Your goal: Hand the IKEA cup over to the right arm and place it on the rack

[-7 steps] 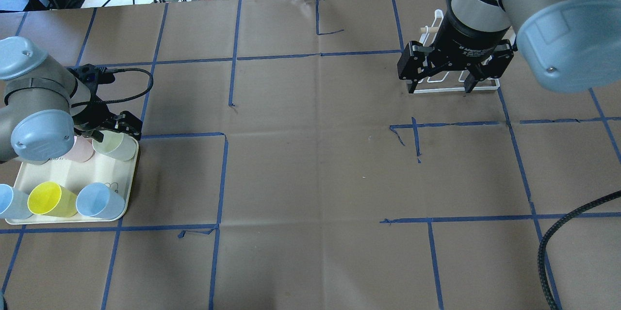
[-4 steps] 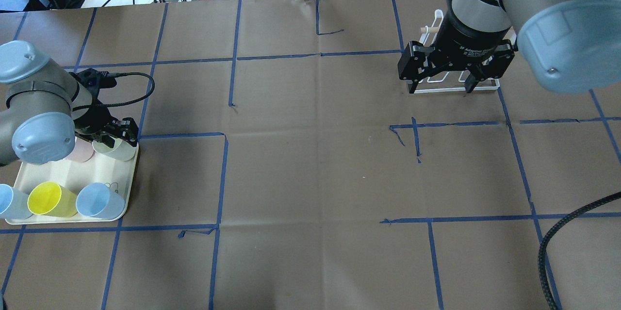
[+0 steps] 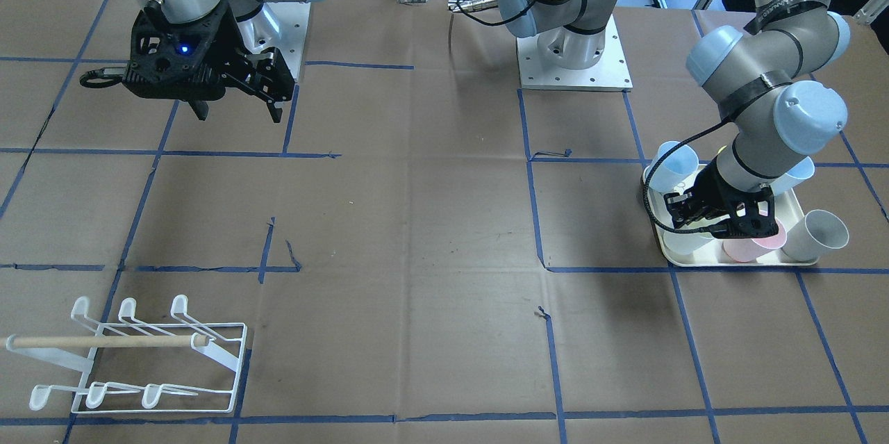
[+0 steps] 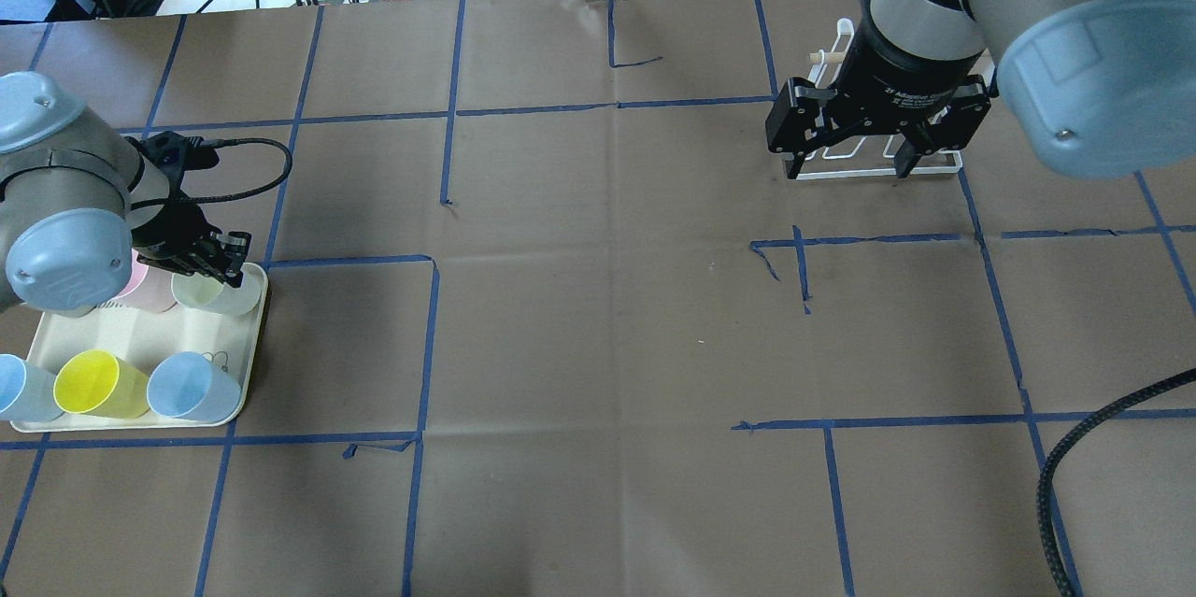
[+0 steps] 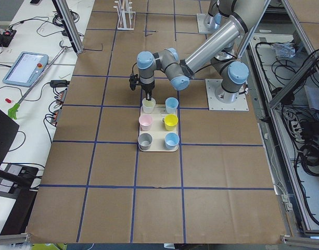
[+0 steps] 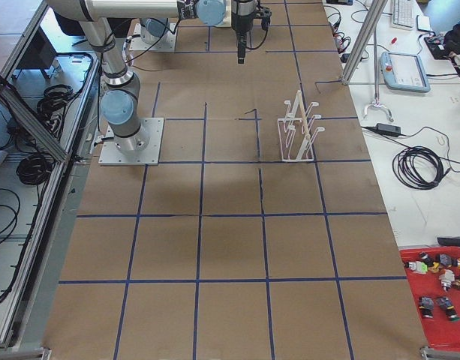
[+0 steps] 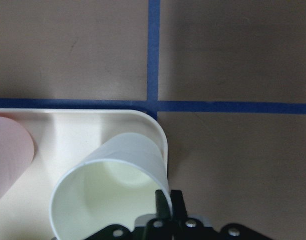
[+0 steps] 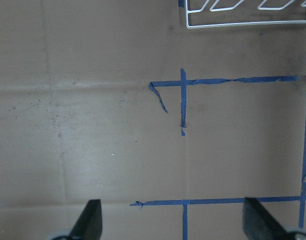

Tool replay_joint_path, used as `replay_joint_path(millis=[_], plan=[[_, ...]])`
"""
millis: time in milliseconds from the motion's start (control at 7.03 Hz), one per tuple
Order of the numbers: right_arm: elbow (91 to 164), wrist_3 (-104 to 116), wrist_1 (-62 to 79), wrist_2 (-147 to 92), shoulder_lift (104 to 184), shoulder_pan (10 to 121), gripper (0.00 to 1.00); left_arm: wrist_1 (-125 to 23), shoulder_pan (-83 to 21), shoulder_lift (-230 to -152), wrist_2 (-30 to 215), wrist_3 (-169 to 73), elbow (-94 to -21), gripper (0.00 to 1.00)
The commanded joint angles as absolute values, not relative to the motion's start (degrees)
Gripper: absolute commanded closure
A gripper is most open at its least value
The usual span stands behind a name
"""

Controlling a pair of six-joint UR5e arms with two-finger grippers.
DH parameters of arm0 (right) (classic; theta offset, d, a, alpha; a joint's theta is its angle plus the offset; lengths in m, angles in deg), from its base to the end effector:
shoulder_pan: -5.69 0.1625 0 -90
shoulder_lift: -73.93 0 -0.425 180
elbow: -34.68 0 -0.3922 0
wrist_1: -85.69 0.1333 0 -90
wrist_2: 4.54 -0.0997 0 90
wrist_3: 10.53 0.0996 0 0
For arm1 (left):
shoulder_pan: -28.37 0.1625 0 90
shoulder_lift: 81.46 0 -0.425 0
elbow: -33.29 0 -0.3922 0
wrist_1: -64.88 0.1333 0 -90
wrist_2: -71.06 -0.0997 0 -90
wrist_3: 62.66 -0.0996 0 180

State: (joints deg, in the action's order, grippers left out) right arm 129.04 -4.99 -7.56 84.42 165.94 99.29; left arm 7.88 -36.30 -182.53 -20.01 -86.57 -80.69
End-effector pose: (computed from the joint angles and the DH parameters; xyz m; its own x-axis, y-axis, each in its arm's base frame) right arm 0.1649 -0.4688 0.4732 -0.9992 0.0336 -0.0196 0.0338 0.9993 -0.0139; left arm 0.0946 -0.5070 0.2513 -0.9997 -0.0244 -0.0026 -0.0245 0.9989 0.0403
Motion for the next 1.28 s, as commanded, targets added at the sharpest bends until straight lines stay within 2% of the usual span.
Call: replay_joint_path(millis=[0, 427, 569, 854, 1138], plan=[[128.9, -4.91, -7.74, 84.14, 165.69, 99.29, 0.0, -1.93, -36.32, -179.65, -20.09, -86.48, -73.9, 0.97], [129.69, -4.03, -20.18, 80.22, 164.55, 99.38, 0.01, -26.11, -36.67, -179.98, -22.99, -86.39, -53.44, 0.97], [130.13, -2.72, -25.53, 76.7, 164.11, 99.38, 0.01, -28.7, -36.93, -180.16, -22.81, -86.39, -49.72, 0.97], [135.46, 8.22, -40.17, 72.66, 164.1, 99.38, 0.0, -26.73, -41.73, -180.78, -21.85, -87.0, -48.1, 0.97], [141.36, 19.63, -54.95, 70.08, 164.28, 99.38, 0.0, -15.95, -48.25, -180.78, -13.11, -87.01, -49.14, 0.97]])
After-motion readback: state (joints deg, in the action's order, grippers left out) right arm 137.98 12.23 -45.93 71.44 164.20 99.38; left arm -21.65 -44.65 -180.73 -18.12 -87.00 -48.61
